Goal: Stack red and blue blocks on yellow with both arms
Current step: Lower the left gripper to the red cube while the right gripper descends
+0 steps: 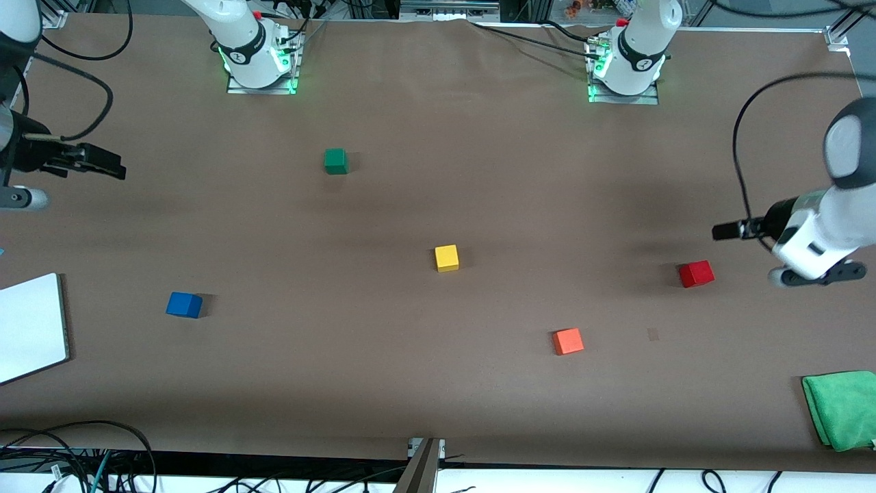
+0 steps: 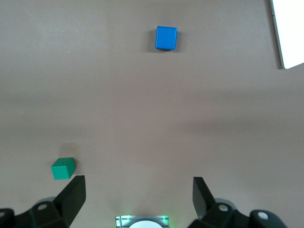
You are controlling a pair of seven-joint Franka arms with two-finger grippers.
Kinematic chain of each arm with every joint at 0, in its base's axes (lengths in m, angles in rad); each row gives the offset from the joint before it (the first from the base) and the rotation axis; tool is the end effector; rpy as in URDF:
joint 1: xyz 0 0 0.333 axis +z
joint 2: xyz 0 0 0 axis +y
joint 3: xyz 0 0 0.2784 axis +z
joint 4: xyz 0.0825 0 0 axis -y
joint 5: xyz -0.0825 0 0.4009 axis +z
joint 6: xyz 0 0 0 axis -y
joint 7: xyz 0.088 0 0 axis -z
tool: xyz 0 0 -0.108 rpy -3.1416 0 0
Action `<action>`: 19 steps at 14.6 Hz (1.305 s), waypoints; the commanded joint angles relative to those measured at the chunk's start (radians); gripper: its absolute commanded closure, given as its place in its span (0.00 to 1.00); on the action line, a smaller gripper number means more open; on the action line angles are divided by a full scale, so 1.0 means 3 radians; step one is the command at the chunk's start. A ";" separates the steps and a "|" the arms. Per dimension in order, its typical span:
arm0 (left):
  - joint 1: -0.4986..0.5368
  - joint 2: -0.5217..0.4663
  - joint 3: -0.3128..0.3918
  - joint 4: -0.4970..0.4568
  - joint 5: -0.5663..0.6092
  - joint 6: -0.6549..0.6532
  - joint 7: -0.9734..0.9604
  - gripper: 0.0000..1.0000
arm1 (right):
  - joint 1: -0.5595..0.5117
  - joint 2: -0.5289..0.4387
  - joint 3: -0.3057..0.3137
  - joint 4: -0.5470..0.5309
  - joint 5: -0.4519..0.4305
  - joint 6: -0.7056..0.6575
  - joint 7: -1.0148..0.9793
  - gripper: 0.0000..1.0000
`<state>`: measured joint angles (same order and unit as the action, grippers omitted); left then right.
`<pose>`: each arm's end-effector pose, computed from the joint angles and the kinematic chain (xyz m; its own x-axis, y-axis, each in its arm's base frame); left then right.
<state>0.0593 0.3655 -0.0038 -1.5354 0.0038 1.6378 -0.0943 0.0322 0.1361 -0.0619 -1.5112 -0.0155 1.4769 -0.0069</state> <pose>0.6384 0.0361 0.3845 0.9547 0.1470 -0.2587 0.1450 -0.9891 -0.0267 0.5936 -0.0175 0.5281 0.9852 -0.0247 -0.1695 -0.0211 -0.9995 0.0227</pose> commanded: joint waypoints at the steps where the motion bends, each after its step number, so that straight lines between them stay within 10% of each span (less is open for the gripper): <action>1: 0.0032 0.0223 0.0002 -0.0112 0.0206 0.0256 -0.0084 0.00 | -0.0025 0.0119 0.0012 0.0011 -0.0005 0.0139 -0.0008 0.00; 19: 0.0349 0.0914 -0.0039 -0.0710 0.0233 0.1759 -0.0284 0.00 | -0.0174 0.1085 0.0012 0.0067 -0.0081 0.1012 0.0018 0.00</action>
<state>0.1541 0.6538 -0.0145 -1.6827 0.0686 2.1030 -0.1708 -0.0048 0.4230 -0.0683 -1.5110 -0.0288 1.7368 -0.0056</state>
